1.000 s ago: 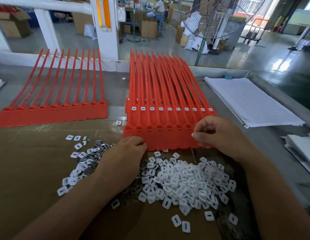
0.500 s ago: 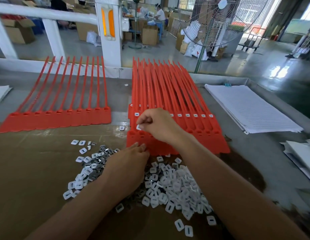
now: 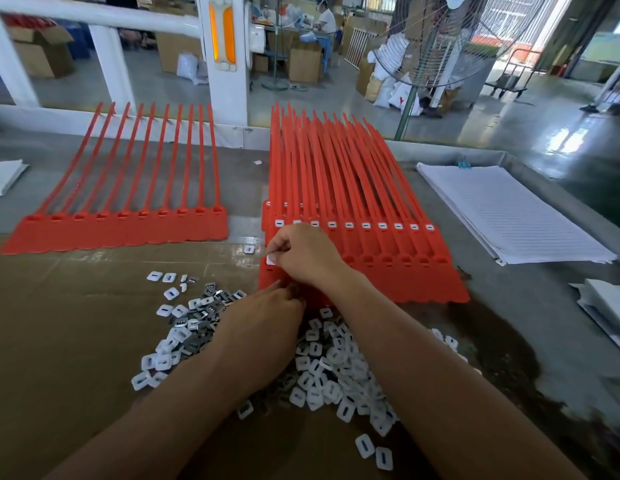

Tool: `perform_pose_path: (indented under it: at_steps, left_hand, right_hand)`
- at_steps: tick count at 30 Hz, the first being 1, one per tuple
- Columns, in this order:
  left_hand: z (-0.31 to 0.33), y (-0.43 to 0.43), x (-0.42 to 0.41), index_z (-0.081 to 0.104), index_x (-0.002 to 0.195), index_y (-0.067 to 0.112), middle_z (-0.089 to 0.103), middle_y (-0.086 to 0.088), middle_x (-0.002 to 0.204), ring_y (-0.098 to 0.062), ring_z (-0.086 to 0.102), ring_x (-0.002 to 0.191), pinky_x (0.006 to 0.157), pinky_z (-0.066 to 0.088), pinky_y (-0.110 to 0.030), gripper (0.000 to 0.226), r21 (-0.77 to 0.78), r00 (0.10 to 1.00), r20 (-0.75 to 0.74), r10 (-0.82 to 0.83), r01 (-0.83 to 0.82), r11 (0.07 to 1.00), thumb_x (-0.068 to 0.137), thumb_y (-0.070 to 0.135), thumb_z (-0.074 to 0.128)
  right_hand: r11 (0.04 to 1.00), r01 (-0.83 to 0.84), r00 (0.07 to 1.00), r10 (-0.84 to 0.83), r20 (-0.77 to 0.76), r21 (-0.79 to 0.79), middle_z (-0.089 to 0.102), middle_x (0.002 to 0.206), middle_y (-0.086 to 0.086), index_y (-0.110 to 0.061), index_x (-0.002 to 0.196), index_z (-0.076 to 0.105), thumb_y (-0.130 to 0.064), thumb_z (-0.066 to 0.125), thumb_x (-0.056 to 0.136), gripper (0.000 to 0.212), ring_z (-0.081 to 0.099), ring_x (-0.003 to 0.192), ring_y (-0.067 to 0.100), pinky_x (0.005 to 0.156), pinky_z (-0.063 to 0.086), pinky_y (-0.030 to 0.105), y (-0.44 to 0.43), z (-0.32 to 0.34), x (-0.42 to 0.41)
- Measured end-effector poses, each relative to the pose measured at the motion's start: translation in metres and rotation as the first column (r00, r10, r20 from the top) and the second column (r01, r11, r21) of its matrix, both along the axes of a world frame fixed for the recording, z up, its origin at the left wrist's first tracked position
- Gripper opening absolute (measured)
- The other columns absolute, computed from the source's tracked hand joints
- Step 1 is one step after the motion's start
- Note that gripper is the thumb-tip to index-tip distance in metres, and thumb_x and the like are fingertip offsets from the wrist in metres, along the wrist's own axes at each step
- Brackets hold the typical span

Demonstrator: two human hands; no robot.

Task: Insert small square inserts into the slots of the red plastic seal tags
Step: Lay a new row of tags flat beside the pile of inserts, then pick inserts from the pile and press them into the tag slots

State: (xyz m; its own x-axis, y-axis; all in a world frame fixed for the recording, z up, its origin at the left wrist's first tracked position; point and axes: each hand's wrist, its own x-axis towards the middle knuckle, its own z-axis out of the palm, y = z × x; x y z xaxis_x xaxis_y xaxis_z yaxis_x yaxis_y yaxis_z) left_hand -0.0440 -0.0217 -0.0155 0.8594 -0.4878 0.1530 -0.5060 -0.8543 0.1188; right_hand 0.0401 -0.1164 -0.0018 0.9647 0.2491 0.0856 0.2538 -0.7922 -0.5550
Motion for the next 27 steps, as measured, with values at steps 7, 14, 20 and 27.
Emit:
perform_pose_path:
  at_steps: [7, 14, 20, 27]
  left_hand:
    - [-0.001, -0.003, 0.001, 0.047, 0.127, 0.019, 0.044, 0.003, 0.131, -0.012, 0.04, 0.117, 0.091, 0.037, -0.023, 0.04, 0.055, 1.0, 0.006, 0.003, -0.003, 0.998, 0.09, 0.016, 0.032]
    - [-0.005, -0.007, -0.006, 0.023, 0.142, 0.015, 0.022, -0.008, 0.15, -0.022, 0.02, 0.138, 0.107, 0.028, -0.035, 0.049, 0.098, 0.997, -0.045, 0.057, -0.052, 0.994, 0.093, 0.016, 0.027]
    - [0.0, -0.004, -0.004, 0.021, 0.144, 0.017, 0.017, -0.003, 0.152, -0.018, 0.014, 0.14, 0.111, 0.018, -0.031, 0.051, 0.088, 0.998, -0.05, 0.041, -0.037, 0.995, 0.094, 0.016, 0.03]
    - [0.0, -0.007, -0.008, 0.01, 0.145, 0.012, 0.006, -0.007, 0.154, -0.022, 0.006, 0.141, 0.112, 0.015, -0.035, 0.052, 0.187, 0.987, -0.124, 0.103, -0.079, 0.979, 0.095, 0.016, 0.024]
  right_hand:
    - [0.994, -0.062, 0.991, 0.072, -0.114, 0.093, 0.047, 0.057, -0.017, -0.013, 0.089, 0.072, -0.011, 0.065, 0.082, 0.01, 0.043, 0.053, -0.004, 0.049, 0.03, 0.005, -0.007, 0.013, -0.002]
    - [0.983, -0.17, 0.969, 0.154, -0.192, -0.068, 0.052, 0.072, -0.015, -0.011, 0.09, 0.069, -0.008, 0.058, 0.086, 0.012, 0.045, 0.063, -0.005, 0.055, 0.036, 0.002, -0.015, 0.038, -0.016]
    - [0.965, -0.241, 0.884, 0.176, -0.433, -0.1, 0.066, 0.081, -0.006, -0.02, 0.083, 0.064, -0.006, 0.06, 0.085, 0.014, 0.06, 0.077, 0.006, 0.07, 0.046, 0.017, -0.052, 0.055, -0.036]
    - [0.969, -0.211, 0.936, 0.164, -0.31, -0.126, 0.063, 0.08, -0.013, -0.016, 0.094, 0.071, -0.01, 0.062, 0.084, 0.014, 0.056, 0.075, -0.003, 0.073, 0.043, 0.008, -0.045, 0.054, -0.038]
